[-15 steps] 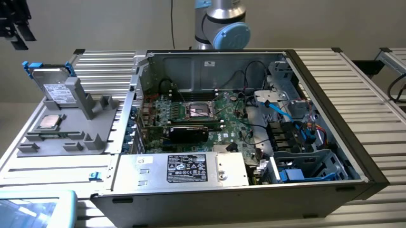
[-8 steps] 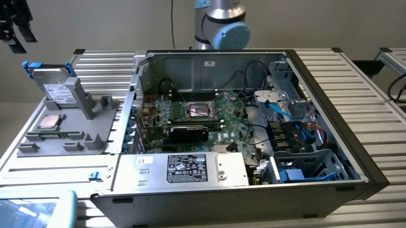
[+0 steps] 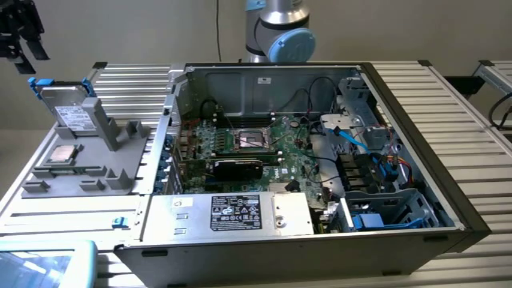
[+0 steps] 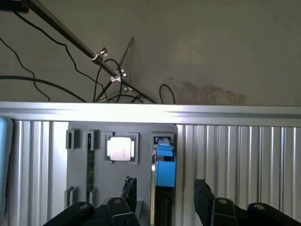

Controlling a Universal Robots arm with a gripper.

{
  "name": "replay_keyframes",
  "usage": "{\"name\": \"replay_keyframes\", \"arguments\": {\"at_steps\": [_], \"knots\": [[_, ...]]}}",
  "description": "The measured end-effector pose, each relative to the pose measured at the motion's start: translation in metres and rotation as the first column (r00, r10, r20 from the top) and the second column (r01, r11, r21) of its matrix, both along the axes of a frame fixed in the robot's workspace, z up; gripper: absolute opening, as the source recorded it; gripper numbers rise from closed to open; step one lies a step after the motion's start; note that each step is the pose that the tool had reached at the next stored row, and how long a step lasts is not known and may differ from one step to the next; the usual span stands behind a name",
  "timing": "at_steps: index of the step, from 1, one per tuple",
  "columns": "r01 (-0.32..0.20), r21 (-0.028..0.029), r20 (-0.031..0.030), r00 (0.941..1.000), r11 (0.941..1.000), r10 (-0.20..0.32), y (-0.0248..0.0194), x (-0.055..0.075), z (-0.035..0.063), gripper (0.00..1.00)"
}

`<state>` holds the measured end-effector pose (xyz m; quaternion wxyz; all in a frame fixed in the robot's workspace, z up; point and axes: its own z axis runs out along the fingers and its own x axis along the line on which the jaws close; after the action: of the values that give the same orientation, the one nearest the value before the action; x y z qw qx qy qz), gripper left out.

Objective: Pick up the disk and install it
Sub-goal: 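Pick up the disk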

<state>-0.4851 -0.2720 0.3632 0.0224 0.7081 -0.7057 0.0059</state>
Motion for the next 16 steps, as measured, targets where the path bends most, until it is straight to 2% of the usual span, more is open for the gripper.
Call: {"name": "replay_keyframes", "arguments": {"at_steps": [6,16], "knots": [[0.0,0.0001,0.0001,1.0,1.0,0.0,-0.0051,0.0,-0.011,0.6],[-0.009,0.0001,0.0001,1.0,1.0,0.009,-0.0052,0.001,-0.0292,0.6]]}}
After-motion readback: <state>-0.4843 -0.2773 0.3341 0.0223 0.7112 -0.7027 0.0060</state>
